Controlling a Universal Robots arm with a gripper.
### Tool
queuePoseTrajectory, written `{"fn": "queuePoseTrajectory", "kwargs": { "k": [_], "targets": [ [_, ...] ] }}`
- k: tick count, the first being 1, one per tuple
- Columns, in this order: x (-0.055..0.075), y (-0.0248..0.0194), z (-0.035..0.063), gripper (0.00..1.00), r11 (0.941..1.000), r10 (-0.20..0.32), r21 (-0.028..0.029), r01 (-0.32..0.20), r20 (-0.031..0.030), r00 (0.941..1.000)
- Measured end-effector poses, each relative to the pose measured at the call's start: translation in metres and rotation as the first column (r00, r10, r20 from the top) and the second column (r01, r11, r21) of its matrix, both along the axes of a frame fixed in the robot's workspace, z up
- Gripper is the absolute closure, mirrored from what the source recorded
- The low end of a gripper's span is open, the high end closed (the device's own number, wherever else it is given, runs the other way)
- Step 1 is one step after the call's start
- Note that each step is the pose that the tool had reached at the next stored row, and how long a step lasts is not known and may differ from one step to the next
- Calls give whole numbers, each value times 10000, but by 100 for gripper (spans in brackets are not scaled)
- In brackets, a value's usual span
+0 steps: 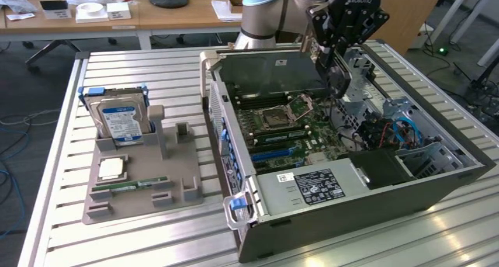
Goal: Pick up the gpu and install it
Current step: 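Pick up the gpu and move the gpu toward the slot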
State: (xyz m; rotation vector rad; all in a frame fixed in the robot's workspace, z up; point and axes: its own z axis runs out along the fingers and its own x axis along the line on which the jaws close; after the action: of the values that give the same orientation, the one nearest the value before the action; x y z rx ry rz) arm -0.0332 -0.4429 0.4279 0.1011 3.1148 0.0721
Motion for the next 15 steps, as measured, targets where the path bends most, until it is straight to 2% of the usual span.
{"fn": "queuePoseTrajectory", "kwargs": {
  "k": [15],
  "targets": [
    [365,0,-1,73,10000,2,0,-2,0,10000]
  ]
}}
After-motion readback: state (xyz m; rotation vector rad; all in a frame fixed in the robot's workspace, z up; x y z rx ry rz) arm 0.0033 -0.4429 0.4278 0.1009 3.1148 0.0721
